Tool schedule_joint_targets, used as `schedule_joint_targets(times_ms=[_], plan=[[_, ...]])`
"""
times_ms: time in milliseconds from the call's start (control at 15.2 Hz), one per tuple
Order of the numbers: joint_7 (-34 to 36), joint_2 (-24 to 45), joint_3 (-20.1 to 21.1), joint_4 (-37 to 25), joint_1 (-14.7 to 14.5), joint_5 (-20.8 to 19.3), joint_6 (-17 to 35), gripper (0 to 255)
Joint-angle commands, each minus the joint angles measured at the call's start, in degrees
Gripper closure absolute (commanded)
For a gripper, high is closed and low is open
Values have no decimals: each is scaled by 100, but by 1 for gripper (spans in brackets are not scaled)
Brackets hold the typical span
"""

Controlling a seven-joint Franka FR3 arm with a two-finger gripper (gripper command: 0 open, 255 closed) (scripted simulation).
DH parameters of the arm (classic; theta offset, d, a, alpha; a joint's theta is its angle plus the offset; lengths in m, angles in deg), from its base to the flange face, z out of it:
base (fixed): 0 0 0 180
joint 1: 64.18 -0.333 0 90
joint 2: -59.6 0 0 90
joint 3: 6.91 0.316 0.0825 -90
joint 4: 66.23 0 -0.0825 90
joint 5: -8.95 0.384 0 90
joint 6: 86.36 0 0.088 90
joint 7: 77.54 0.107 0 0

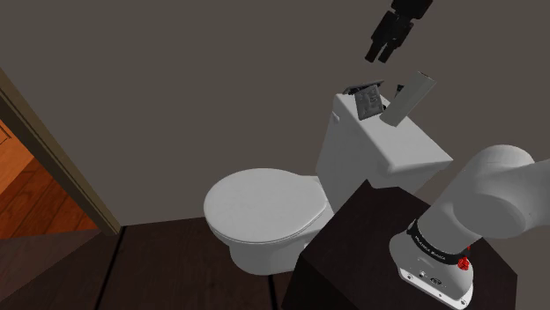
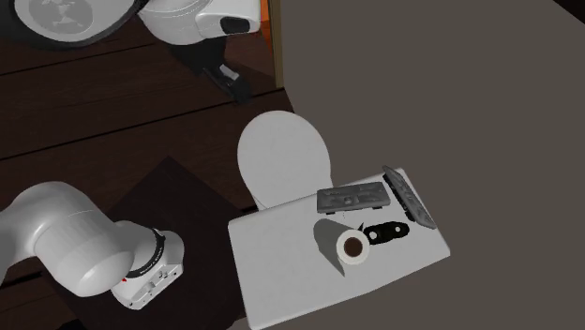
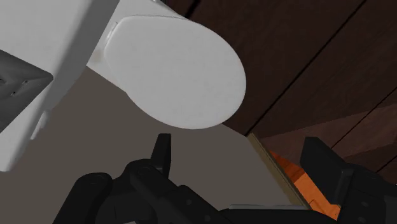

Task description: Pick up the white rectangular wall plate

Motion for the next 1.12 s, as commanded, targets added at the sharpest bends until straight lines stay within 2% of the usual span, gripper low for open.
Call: schedule_joint_targets(times_ms=[0,594,858,1056], plan=[[-213,297,-312,-166,31,28,4,0],[-1338,1834,-1803,-1145,86,433,-219,0],[-1957,2749,-2494,-1721,102,861,-446,0],[-2492,3581,-2986,-2223,191,1328,-713,0]])
